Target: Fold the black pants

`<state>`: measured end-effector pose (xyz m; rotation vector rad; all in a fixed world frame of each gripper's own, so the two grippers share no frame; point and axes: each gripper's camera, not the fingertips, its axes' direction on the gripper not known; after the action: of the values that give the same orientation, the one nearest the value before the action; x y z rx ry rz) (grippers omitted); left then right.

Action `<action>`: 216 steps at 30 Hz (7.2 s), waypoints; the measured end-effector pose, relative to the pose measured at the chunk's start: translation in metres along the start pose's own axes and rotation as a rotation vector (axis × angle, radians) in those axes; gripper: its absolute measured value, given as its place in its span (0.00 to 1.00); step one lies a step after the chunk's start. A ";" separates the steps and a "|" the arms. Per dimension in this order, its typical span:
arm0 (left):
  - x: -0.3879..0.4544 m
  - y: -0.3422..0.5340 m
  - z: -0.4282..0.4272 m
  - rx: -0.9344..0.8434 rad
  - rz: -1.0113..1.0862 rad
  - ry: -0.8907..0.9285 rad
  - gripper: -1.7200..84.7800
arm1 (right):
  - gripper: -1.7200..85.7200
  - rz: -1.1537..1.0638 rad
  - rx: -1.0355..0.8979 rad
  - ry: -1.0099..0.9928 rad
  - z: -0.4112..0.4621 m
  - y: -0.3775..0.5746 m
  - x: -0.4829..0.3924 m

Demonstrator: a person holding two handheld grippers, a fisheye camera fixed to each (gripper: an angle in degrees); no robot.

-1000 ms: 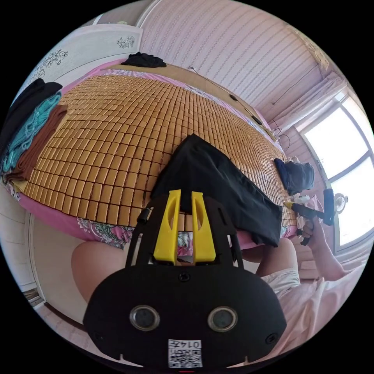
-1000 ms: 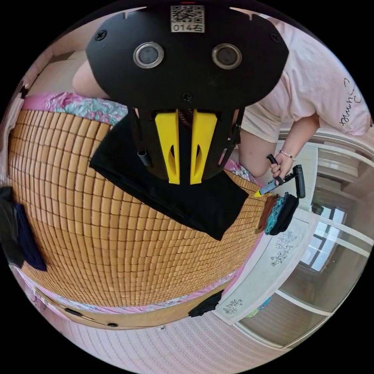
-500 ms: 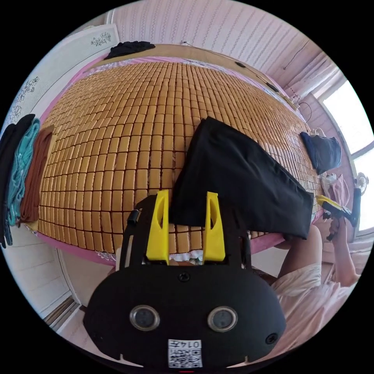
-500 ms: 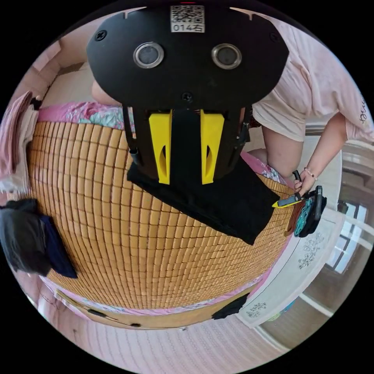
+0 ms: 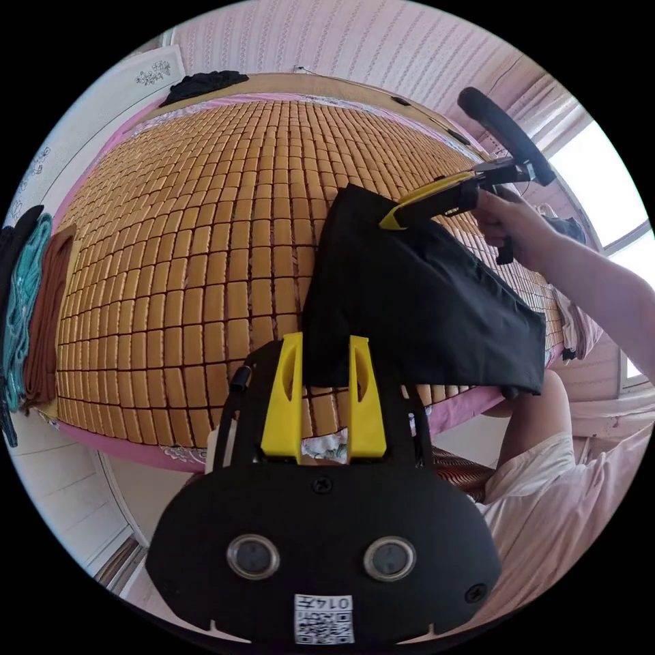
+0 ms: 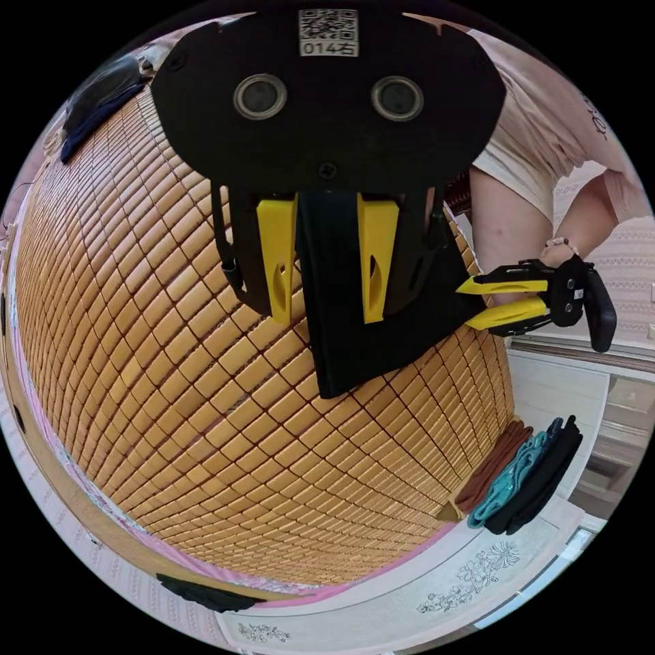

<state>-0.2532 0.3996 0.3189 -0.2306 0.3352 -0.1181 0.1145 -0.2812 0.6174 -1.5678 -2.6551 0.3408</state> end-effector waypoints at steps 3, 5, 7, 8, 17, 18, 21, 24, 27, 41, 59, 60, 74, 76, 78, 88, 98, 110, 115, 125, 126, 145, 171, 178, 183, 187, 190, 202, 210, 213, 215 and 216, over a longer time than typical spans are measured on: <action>-0.009 0.009 -0.005 0.032 0.004 0.003 0.10 | 0.15 -0.026 0.018 0.033 -0.004 -0.001 -0.006; -0.012 0.013 -0.009 0.043 0.009 0.006 0.10 | 0.08 -0.075 0.060 -0.095 -0.014 0.011 -0.002; -0.014 0.019 -0.013 0.044 0.008 -0.003 0.09 | 0.05 -0.060 0.084 -0.143 -0.019 0.019 0.004; -0.014 0.020 -0.014 0.046 0.006 -0.006 0.08 | 0.05 -0.056 0.101 -0.177 -0.024 0.025 0.006; 0.025 0.065 -0.081 0.213 0.131 0.051 0.01 | 0.03 -0.212 0.408 -0.182 -0.145 0.167 -0.030; 0.038 0.074 -0.098 0.259 0.179 0.097 0.01 | 0.03 -0.213 0.430 -0.179 -0.156 0.184 -0.031; 0.083 0.096 -0.151 0.372 0.355 0.286 0.01 | 0.03 -0.203 0.524 -0.129 -0.216 0.273 -0.036; 0.117 0.109 -0.191 0.452 0.506 0.424 0.01 | 0.03 -0.164 0.576 -0.041 -0.271 0.338 -0.038; 0.122 0.108 -0.191 0.434 0.504 0.389 0.01 | 0.03 -0.162 0.576 -0.029 -0.279 0.351 -0.024; 0.056 0.164 -0.227 0.413 0.208 0.209 0.01 | 0.03 -0.264 0.584 -0.353 -0.174 0.295 -0.023; 0.268 0.082 -0.249 0.606 0.946 0.740 0.01 | 0.03 -0.094 1.140 -0.270 -0.343 0.685 0.105; 0.288 0.068 -0.256 0.626 0.964 0.779 0.01 | 0.03 -0.097 1.171 -0.270 -0.351 0.695 0.110; 0.384 -0.030 -0.121 0.264 0.744 0.636 0.10 | 0.03 0.650 1.347 -0.071 -0.275 1.118 0.250; 0.316 -0.051 -0.090 0.188 0.591 0.276 0.10 | 0.03 0.717 1.345 -0.096 -0.247 1.140 0.250; 0.275 -0.069 -0.076 0.127 0.518 0.014 0.12 | 0.03 0.736 1.380 -0.124 -0.227 1.154 0.247; 0.257 -0.121 -0.012 -0.182 0.444 -0.194 0.02 | 0.03 0.453 1.470 -0.250 -0.247 1.087 0.266; 0.156 -0.067 -0.171 0.062 0.265 -0.304 0.01 | 0.03 0.492 1.398 -0.165 -0.232 1.061 0.303; 0.082 -0.034 -0.116 -0.160 -0.041 -0.351 0.01 | 0.08 0.983 0.832 -0.095 -0.126 0.964 0.312; 0.124 -0.049 -0.119 -0.104 0.142 -0.272 0.04 | 0.16 0.870 0.612 0.031 -0.126 0.851 0.288; 0.188 -0.095 -0.041 -0.166 0.309 -0.077 0.09 | 0.09 0.833 0.248 0.279 -0.078 0.680 0.281; 0.188 -0.098 -0.032 -0.186 0.305 -0.096 0.09 | 0.08 0.821 0.243 0.268 -0.079 0.679 0.280; 0.134 -0.090 -0.056 -0.141 0.317 -0.076 0.08 | 0.08 0.960 0.464 0.255 -0.119 0.843 0.165; -0.134 -0.043 -0.123 0.114 -0.578 0.012 0.14 | 0.01 0.950 0.755 0.226 -0.168 0.823 0.082; -0.134 -0.055 -0.105 -0.054 -0.452 -0.150 0.04 | 0.02 1.005 0.712 0.206 -0.153 0.873 0.036; -0.138 -0.041 -0.133 0.053 -0.423 -0.133 0.01 | 0.02 0.996 0.874 0.184 -0.165 0.895 0.006; -0.133 -0.015 -0.181 0.212 -0.362 -0.080 0.01 | 0.01 1.000 0.990 0.208 -0.185 0.922 -0.033; -0.129 -0.007 -0.215 0.297 -0.300 -0.062 0.01 | 0.01 1.009 1.016 0.257 -0.198 0.933 -0.053; -0.160 -0.125 -0.159 0.093 -0.360 -0.194 0.06 | 0.03 1.138 0.728 0.363 -0.154 0.868 0.020; -0.139 -0.089 -0.138 0.060 -0.241 -0.044 0.08 | 0.20 1.410 0.484 0.078 -0.080 0.885 0.075; -0.132 -0.073 -0.128 0.023 -0.207 -0.054 0.09 | 0.15 1.393 0.516 -0.106 -0.054 0.870 0.082; -0.136 -0.066 -0.124 0.013 -0.216 -0.040 0.09 | 0.08 1.333 0.502 -0.041 -0.062 0.844 0.078; -0.140 -0.062 -0.124 0.024 -0.214 -0.043 0.09 | 0.07 1.312 0.504 -0.027 -0.067 0.838 0.077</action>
<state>-0.4311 0.3358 0.2632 -0.2450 0.2654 -0.3281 0.8073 0.1870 0.5026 -2.7196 -0.9801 0.9122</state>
